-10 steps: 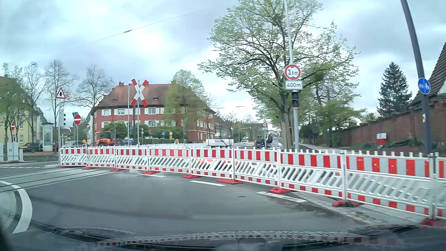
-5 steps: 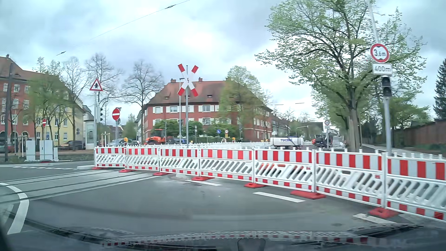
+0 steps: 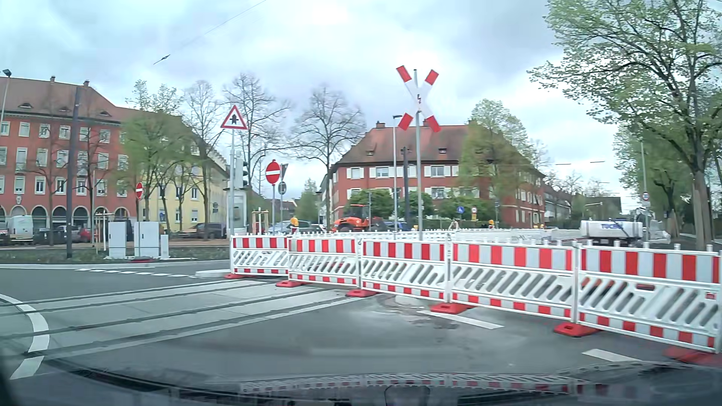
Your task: Follow the waypoints while adhering to traffic rules and regulations
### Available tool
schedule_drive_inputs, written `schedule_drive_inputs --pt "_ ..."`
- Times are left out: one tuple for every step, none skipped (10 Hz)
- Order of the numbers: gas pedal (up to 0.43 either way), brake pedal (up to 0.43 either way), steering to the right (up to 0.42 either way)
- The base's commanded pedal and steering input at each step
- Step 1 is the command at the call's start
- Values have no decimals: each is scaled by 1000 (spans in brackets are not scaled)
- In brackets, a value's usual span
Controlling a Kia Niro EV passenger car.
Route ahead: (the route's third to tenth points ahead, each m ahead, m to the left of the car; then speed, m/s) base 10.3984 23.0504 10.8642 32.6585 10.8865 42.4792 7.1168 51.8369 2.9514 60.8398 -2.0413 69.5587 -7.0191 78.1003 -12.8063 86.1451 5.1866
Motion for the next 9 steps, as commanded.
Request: schedule_drive_inputs --pt "118 0 -394" --pt "118 0 -397" --pt "118 0 -398" --pt "118 0 -399" --pt "118 0 -399" --pt "118 0 -399" --pt "118 0 -399" --pt "118 0 -399" --pt "118 0 -399"
